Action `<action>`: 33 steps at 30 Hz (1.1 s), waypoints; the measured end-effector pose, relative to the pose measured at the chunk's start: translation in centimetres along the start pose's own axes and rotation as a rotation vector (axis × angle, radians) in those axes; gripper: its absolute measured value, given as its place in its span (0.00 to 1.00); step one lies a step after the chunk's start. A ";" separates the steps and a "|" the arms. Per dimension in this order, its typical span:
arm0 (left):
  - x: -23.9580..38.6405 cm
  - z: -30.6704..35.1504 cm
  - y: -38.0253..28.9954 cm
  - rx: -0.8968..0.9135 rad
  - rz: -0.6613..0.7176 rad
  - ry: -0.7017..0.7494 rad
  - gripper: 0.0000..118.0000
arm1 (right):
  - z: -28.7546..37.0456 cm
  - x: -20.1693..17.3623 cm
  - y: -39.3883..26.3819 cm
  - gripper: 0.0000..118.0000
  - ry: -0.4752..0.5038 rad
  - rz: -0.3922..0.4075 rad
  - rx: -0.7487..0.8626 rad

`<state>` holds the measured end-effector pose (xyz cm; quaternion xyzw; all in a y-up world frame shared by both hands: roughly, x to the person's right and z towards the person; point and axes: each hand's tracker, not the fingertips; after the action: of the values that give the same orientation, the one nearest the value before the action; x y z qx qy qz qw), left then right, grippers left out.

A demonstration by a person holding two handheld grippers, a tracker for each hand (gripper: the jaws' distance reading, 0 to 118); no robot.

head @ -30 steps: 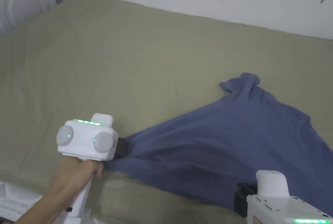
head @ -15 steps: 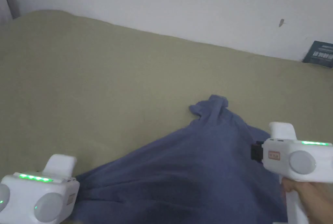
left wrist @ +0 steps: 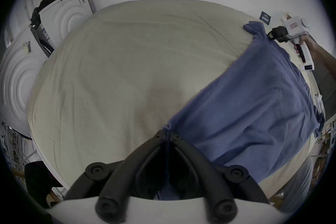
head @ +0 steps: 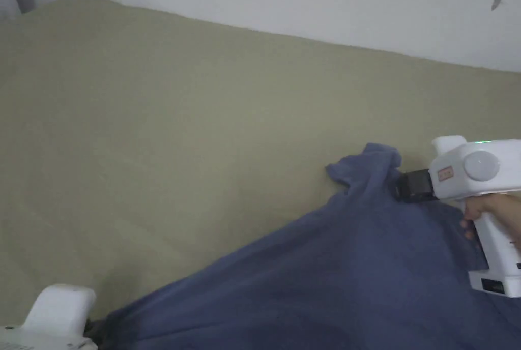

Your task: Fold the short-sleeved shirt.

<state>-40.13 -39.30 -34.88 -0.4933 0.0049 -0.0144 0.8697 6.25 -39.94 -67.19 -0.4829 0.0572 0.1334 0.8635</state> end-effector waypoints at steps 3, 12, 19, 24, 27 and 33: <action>0.1 -0.4 0.0 0.003 -0.004 0.003 0.02 | -0.4 -0.9 -0.1 0.98 -0.034 0.021 0.003; -0.5 0.4 0.0 -0.008 0.044 -0.021 0.02 | 6.9 -2.0 -0.6 0.09 0.037 0.017 0.036; -0.1 6.0 2.3 0.065 0.061 -0.044 0.02 | 20.4 -0.3 -3.0 0.09 -0.049 0.031 0.252; 1.7 13.9 6.4 0.216 0.035 -0.084 0.02 | 32.8 2.2 -5.3 0.09 -0.113 0.020 0.414; 3.3 18.5 9.6 0.303 -0.018 -0.072 0.02 | 39.9 4.4 -6.6 0.09 -0.172 -0.016 0.519; 6.8 26.8 16.0 0.461 -0.089 -0.014 0.02 | 51.6 9.2 -9.3 0.09 -0.251 -0.163 0.657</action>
<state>-32.41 -8.32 -34.84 -0.2816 -0.0260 -0.0500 0.9579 16.22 0.87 -34.46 -0.1626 -0.0481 0.0968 0.9807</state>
